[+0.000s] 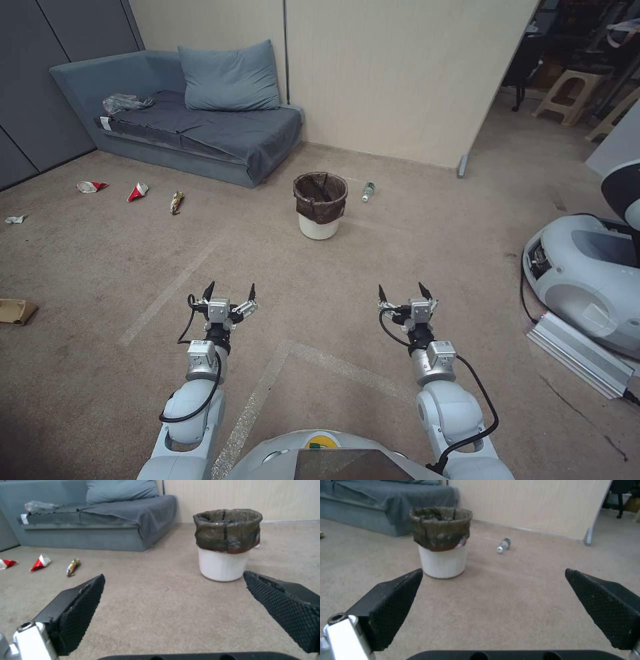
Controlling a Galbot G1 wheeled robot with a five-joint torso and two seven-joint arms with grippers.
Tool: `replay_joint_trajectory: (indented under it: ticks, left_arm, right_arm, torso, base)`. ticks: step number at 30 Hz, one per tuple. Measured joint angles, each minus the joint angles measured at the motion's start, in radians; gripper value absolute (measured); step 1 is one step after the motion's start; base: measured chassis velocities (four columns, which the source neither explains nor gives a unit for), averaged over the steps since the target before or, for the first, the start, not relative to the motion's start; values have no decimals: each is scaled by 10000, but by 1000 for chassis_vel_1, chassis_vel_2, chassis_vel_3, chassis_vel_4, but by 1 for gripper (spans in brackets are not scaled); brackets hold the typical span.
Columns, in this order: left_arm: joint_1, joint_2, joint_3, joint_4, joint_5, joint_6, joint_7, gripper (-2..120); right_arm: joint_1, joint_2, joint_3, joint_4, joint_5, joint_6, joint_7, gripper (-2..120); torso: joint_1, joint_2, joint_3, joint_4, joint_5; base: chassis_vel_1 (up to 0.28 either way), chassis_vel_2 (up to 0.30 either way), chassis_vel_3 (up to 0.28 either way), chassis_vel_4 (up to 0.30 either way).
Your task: Pick up the trash bin, then pick up the garbage from the floor and place it into the trash bin.
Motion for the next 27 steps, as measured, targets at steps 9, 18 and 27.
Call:
replay_joint_trajectory:
  ticks: [9, 18, 27]
  left_arm:
    - [0, 0, 0, 0, 0, 0, 0, 100]
    - [76, 105, 76, -401, 12, 378, -388, 100]
    - [492, 712, 489, -2330, -16, 2249, -2061, 100]
  right_arm:
    - [0, 0, 0, 0, 0, 0, 0, 100]
    - [-231, 215, -8, 433, -337, 96, 329, 100]
    - [-1153, 1105, -2, 1887, -1597, 911, 1457, 100]
  torso:
    - [0, 0, 0, 0, 0]
    - [0, 0, 2, 5, -2]
    - [-1, 1, -1, 1, -4]
  base:
    - [0, 0, 0, 0]
    - [0, 0, 0, 0]
    - [0, 0, 0, 0]
